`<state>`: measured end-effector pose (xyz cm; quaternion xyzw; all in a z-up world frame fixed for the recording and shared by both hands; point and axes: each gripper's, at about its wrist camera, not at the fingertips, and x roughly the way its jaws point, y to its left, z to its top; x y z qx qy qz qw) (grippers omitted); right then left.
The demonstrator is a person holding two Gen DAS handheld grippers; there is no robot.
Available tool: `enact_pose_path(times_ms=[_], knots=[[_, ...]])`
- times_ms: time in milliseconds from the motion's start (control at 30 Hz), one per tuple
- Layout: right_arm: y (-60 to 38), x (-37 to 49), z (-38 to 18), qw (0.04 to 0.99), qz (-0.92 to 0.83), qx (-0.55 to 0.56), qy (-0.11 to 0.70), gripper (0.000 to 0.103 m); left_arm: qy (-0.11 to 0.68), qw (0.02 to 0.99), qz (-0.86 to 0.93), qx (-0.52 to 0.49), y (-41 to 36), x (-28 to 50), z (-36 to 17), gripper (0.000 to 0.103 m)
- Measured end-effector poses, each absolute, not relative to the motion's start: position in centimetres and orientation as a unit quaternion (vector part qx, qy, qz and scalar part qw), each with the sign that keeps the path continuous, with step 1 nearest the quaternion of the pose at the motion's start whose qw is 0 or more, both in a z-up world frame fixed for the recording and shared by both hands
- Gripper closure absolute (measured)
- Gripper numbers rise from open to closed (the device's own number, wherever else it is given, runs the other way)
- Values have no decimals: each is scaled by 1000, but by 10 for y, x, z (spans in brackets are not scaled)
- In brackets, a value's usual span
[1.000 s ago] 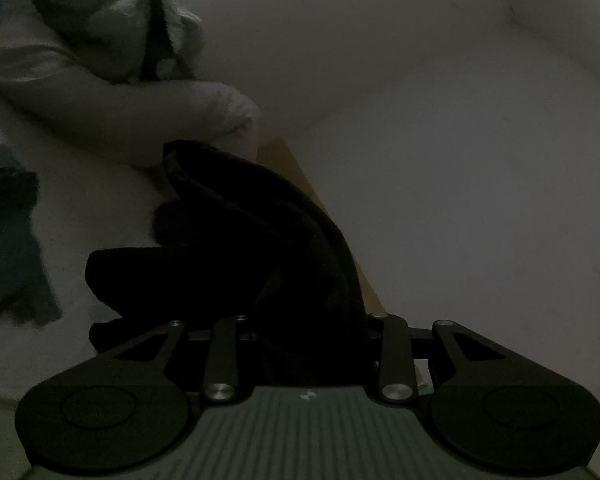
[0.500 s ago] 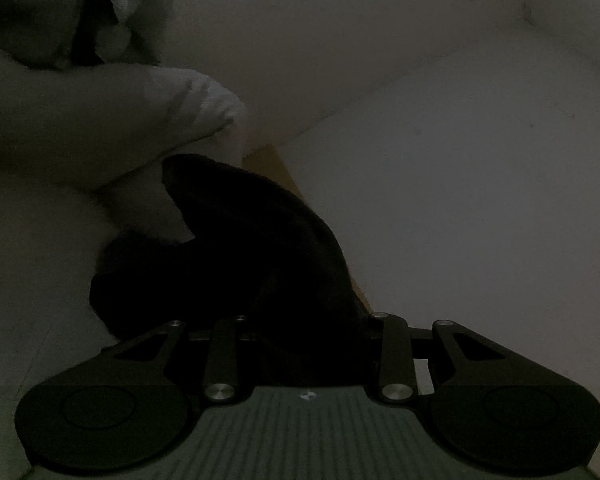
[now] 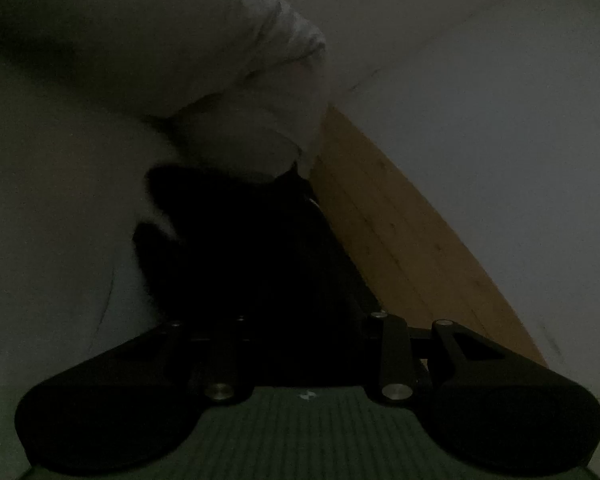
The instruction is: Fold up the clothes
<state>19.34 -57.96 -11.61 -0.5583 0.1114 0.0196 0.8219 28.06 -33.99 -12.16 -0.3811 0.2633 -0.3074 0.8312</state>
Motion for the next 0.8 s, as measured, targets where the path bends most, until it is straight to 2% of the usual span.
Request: enact_pose_path(times_ms=[233, 467, 500, 600, 633, 733, 800], knots=[[-589, 165, -110, 822, 38, -557, 112, 81, 257, 829, -305, -391, -337, 263, -120, 69], [-585, 169, -151, 797, 45, -583, 150, 67, 285, 854, -289, -327, -346, 261, -139, 70], [-581, 170, -151, 796, 43, -584, 152, 66, 290, 853, -285, -327, -345, 261, -142, 67], [-569, 163, -141, 803, 44, -571, 166, 55, 306, 859, -270, -309, -341, 259, -140, 38], [-562, 154, -138, 805, 46, -567, 169, 51, 314, 859, -262, -309, -337, 257, -138, 34], [-558, 117, -121, 818, 44, -545, 180, 50, 322, 861, -241, -312, -320, 242, -133, 21], [-568, 92, -102, 834, 46, -515, 192, 48, 316, 868, -229, -307, -304, 229, -121, 17]])
